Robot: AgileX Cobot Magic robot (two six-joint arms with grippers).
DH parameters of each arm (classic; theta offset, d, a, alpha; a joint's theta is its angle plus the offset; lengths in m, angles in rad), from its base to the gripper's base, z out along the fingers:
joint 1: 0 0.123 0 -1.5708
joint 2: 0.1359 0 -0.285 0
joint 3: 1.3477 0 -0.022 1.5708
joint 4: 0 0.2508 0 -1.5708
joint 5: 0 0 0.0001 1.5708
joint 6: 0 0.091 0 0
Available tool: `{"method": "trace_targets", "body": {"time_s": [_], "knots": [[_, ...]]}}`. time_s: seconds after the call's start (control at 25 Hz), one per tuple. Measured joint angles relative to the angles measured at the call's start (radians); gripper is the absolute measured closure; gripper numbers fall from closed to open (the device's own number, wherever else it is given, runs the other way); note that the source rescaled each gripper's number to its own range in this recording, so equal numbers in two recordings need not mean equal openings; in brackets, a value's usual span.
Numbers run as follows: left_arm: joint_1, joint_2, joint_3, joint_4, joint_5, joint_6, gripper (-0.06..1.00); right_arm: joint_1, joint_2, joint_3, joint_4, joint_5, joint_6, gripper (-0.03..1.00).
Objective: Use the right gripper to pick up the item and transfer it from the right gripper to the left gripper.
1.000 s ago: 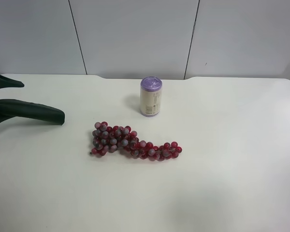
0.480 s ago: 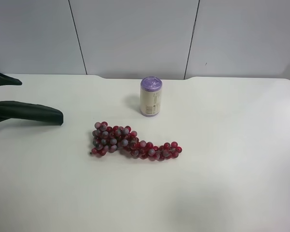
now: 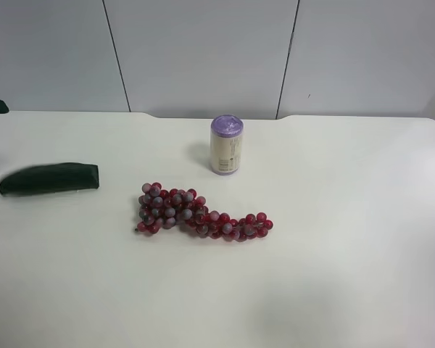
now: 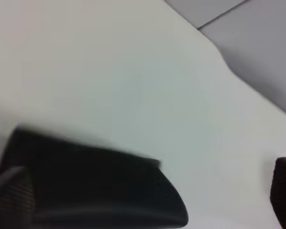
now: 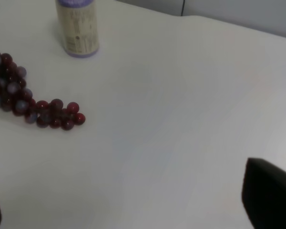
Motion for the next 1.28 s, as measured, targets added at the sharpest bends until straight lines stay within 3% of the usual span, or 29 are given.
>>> {"method": "trace_targets", "body": {"time_s": [0.2, 0.36, 0.84, 1.04, 1.12, 1.28], "knots": [[0.000, -0.144, 0.000, 0.190, -0.016, -0.141, -0.05, 0.000, 0.000, 0.000, 0.000, 0.000, 0.000, -0.03], [0.000, -0.250, 0.000, 0.294, 0.013, -0.252, -0.05, 0.000, 0.000, 0.000, 0.000, 0.000, 0.000, -0.03], [0.000, -0.629, 0.000, 0.574, 0.202, -0.455, -0.06, 0.000, 0.000, 0.000, 0.000, 0.000, 0.000, -0.03], [-0.003, -0.716, 0.000, 0.701, 0.277, -0.584, -0.06, 0.000, 0.000, 0.000, 0.000, 0.000, 0.000, -0.03], [-0.030, -0.722, 0.000, 0.747, 0.296, -0.617, -0.06, 0.000, 0.000, 0.000, 0.000, 0.000, 0.000, -0.03], [-0.156, -0.725, 0.000, 0.844, 0.348, -0.658, -0.06, 0.000, 0.000, 0.000, 0.000, 0.000, 0.000, -0.03]]}}
